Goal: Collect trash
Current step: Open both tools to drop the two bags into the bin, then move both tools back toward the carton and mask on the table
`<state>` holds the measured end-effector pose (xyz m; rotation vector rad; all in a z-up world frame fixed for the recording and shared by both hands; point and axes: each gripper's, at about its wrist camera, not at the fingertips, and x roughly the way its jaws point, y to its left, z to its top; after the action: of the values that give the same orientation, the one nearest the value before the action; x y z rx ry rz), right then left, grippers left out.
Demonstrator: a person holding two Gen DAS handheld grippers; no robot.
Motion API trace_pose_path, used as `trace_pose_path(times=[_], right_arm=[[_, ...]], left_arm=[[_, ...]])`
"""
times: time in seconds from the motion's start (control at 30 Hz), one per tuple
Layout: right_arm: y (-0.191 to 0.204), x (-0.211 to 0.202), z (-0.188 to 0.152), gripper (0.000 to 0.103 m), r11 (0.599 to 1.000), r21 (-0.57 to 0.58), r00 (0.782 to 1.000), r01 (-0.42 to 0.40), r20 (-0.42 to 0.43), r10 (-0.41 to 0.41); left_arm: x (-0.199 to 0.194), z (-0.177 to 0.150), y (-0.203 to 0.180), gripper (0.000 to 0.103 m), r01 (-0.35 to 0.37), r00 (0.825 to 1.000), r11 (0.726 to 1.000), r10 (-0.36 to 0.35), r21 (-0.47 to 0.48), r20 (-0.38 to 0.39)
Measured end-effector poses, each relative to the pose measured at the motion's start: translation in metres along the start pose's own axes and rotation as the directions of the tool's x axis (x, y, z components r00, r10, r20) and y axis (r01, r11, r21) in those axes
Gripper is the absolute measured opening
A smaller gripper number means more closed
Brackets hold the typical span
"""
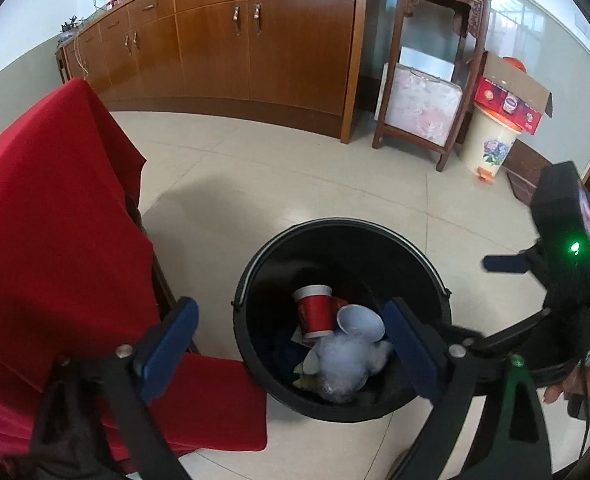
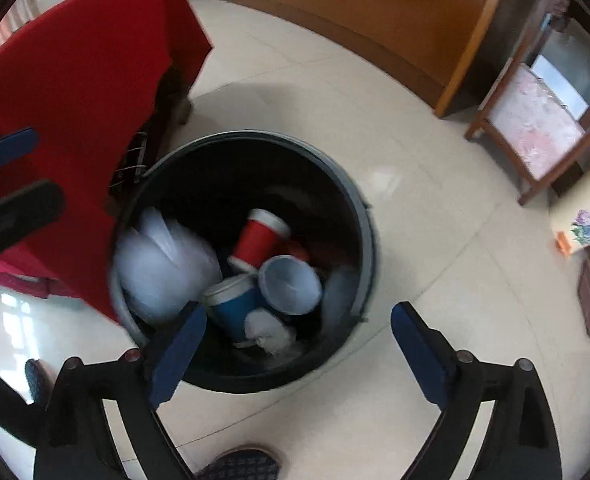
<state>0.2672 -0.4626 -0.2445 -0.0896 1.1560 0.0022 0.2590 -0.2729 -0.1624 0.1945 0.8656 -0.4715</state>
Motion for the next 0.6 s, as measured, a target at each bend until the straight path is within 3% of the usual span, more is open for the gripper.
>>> trace_pose_path(times=[0.27, 0.6], right_arm=[[-0.017, -0.019, -0.002, 0.103, 0.995, 0.089, 0.999, 0.036, 0.011, -0.037], [-0.022, -0.085, -0.001, 0.103, 0.980, 0.197, 0.983, 0.042, 0.166, -0.075]], left_arm=[[-0.005, 0.003, -0.005, 0.097, -0.005, 1.000, 1.000, 0.005, -0.002, 0.022], [-0.036, 0.009, -0.011, 0.097, -0.004, 0.997, 1.000, 0.004, -0.001, 0.083]])
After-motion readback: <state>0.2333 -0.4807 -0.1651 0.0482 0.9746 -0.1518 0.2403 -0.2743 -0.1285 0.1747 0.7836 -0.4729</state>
